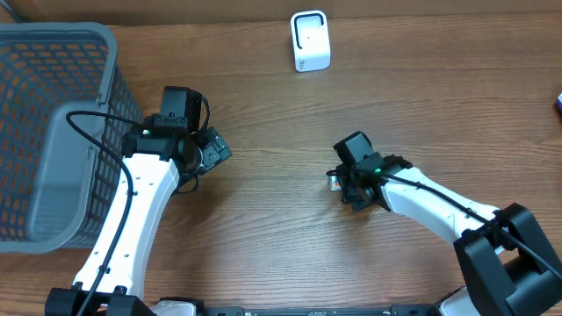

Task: Scan the item barcode
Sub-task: 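Grasp the small orange box with the right gripper and lift it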

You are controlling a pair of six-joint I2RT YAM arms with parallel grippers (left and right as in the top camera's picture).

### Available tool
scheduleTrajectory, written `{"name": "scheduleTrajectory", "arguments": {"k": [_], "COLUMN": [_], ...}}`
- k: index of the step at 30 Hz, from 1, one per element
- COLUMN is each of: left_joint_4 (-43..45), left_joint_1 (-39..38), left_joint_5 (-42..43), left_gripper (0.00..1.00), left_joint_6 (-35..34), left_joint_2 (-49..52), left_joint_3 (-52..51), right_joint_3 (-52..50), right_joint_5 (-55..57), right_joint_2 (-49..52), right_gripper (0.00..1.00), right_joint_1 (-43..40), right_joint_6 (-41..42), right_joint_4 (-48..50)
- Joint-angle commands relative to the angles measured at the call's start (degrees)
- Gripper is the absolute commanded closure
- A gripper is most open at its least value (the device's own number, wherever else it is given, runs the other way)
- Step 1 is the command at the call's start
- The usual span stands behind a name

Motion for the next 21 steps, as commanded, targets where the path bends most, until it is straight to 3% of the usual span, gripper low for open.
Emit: {"name": "scheduleTrajectory", "arguments": {"k": [1,5,11,15,21], "left_joint_4": [0.02,0.02,0.02,0.02,0.02], "left_joint_1": [-0.02,-0.07,-0.07,-0.07,-0.07], "left_joint_5": [0.07,0.04,0.07,0.04,0.04], "left_gripper": [0.0,0.0,0.0,0.0,0.0], "left_joint_6": [-0.57,-0.57,-0.57,-0.55,-0.57], "left_joint_2": [0.22,0.22,0.22,0.22,0.22], "left_joint_3": [0.04,0.04,0.02,0.04,0.02], "right_joint_3": [-0.37,1.4,7.08,9.73,9.88], "right_joint_5": [-0.85,0.11,-4.74,-24.96,-52.04], "right_joint_2": [1.6,-0.35,-3.82,-4.31,-4.31], "right_gripper": [0.96,0.96,0.96,0.96,0.96], "right_joint_1": [-2.14,-4.5,-10.43,-12.7,-13.22], "right_joint_6": [-3.1,-9.94,-44.68,-67.78,-77.0], "right_joint_4": [-1.25,-4.02,-3.89,-3.06,1.95]}}
